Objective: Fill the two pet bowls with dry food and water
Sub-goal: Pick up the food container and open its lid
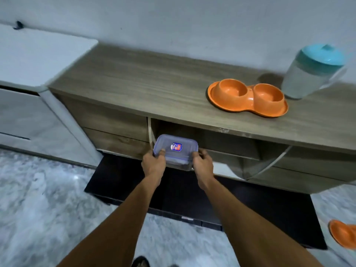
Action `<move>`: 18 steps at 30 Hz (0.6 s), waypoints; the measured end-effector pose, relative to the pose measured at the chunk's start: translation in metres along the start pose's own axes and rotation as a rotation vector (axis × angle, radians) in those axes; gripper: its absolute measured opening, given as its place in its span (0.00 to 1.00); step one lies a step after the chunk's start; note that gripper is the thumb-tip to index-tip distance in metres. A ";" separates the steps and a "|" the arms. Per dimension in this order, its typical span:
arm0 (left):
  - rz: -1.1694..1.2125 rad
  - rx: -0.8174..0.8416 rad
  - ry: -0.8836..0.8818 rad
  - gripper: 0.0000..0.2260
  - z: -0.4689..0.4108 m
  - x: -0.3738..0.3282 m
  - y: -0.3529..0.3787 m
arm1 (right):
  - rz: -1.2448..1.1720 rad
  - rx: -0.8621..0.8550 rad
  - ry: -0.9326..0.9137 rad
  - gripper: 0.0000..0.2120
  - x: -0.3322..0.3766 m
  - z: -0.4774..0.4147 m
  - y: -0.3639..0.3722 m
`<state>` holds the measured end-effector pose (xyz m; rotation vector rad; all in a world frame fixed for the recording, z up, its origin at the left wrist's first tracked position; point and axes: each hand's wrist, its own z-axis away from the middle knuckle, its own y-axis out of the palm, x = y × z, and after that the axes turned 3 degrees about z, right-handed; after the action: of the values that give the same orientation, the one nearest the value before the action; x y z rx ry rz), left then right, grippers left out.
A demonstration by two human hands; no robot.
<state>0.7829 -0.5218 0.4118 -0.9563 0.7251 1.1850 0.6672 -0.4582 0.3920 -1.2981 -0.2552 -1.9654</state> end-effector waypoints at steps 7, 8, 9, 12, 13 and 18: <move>-0.040 -0.061 0.023 0.13 0.091 -0.057 -0.043 | -0.073 0.068 0.022 0.13 0.056 0.085 -0.040; -0.039 -0.066 0.041 0.13 0.099 -0.066 -0.045 | -0.067 0.070 0.013 0.13 0.063 0.091 -0.044; -0.038 -0.070 0.054 0.12 0.106 -0.075 -0.047 | -0.063 0.078 -0.002 0.13 0.073 0.096 -0.048; -0.019 -0.087 0.090 0.11 0.116 -0.106 -0.045 | -0.031 0.066 -0.056 0.14 0.101 0.100 -0.059; -0.003 -0.095 0.108 0.12 0.115 -0.115 -0.043 | -0.027 0.062 -0.078 0.15 0.113 0.098 -0.062; -0.009 -0.078 0.183 0.14 0.095 -0.155 -0.032 | -0.084 0.124 -0.097 0.16 0.171 0.081 -0.068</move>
<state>0.7749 -0.5052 0.5955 -1.1430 0.8239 1.1346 0.6432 -0.4493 0.5913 -1.3226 -0.4793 -1.9259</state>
